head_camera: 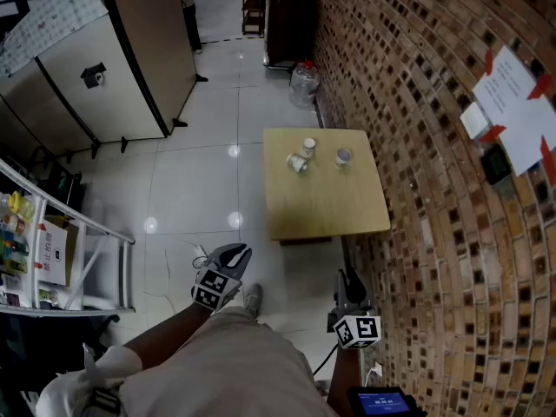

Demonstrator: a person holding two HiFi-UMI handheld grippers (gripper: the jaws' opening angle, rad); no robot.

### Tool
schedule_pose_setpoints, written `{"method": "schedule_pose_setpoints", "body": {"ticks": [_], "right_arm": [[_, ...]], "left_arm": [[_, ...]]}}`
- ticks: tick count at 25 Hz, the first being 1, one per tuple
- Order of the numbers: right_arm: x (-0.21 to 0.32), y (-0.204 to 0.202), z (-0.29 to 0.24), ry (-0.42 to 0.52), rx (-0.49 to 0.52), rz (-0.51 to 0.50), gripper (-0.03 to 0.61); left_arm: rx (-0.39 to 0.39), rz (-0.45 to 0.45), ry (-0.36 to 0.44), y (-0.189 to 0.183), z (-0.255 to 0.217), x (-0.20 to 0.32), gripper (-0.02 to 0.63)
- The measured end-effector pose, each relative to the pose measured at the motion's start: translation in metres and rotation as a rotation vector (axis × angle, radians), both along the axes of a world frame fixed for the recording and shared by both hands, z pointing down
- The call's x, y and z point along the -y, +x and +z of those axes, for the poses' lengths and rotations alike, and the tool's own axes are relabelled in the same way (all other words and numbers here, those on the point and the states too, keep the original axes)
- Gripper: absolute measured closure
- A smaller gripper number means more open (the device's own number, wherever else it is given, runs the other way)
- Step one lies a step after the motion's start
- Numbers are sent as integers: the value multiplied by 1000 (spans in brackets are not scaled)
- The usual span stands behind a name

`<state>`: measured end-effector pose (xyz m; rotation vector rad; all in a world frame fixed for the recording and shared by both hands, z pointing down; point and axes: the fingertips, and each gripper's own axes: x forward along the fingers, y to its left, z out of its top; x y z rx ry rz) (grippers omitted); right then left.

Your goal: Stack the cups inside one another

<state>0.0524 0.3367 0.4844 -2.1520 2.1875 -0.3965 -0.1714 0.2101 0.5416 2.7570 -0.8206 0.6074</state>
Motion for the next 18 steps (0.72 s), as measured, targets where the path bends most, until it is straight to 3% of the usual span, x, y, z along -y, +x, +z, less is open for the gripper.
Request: {"method": "schedule_pose_setpoints", "body": {"ticks": [12,18], "right_arm": [[109,20,19,-10,-3,62,483],[132,39,23,-27,5,76,483]], "left_arm": [[43,-10,-16,13,27,131,471],[52,5,-43,40,35,160,459]]}}
